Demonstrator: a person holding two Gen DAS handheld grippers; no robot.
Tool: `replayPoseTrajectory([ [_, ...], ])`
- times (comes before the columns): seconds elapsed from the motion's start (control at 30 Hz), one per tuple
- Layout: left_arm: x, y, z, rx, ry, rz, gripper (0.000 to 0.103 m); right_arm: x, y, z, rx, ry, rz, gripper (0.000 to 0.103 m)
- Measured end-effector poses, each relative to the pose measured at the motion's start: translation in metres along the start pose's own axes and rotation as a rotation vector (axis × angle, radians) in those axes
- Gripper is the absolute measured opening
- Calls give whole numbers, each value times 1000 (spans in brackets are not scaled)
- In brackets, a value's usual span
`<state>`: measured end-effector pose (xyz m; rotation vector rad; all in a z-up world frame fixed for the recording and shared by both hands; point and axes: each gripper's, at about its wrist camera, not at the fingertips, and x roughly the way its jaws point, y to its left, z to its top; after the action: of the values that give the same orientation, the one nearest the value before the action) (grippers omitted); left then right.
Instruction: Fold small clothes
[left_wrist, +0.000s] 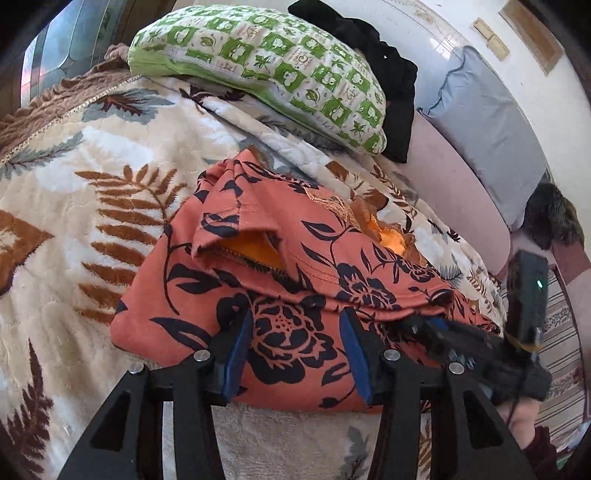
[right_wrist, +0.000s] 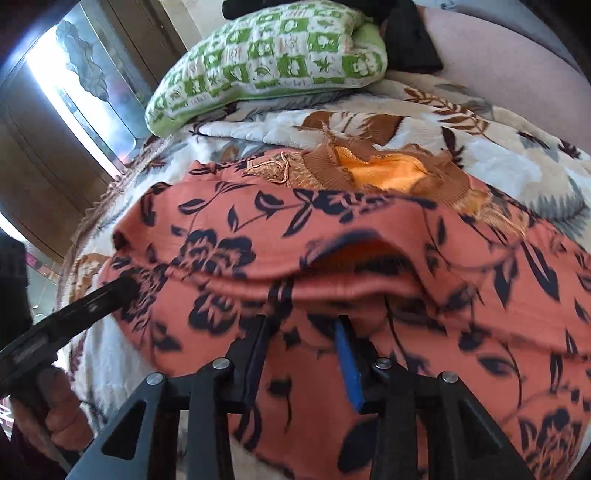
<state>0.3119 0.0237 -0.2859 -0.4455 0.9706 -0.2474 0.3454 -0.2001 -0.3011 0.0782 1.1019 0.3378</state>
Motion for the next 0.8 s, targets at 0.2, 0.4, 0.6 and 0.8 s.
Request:
replayPoseTrajectory([
  [0.2, 4, 6, 17, -60, -12, -24, 49, 7, -62, 97, 316, -207, -63, 38],
  [0.4, 1, 16, 23, -146, -16, -49, 49, -46, -89, 78, 329, -279, -128, 39],
  [0.6, -11, 22, 26, -162, -69, 19, 49, -53, -110, 16, 251, -99, -294, 39],
  [0.8, -15, 48, 35, -249, -87, 62, 49, -29, -163, 25, 423, -57, -426, 41],
])
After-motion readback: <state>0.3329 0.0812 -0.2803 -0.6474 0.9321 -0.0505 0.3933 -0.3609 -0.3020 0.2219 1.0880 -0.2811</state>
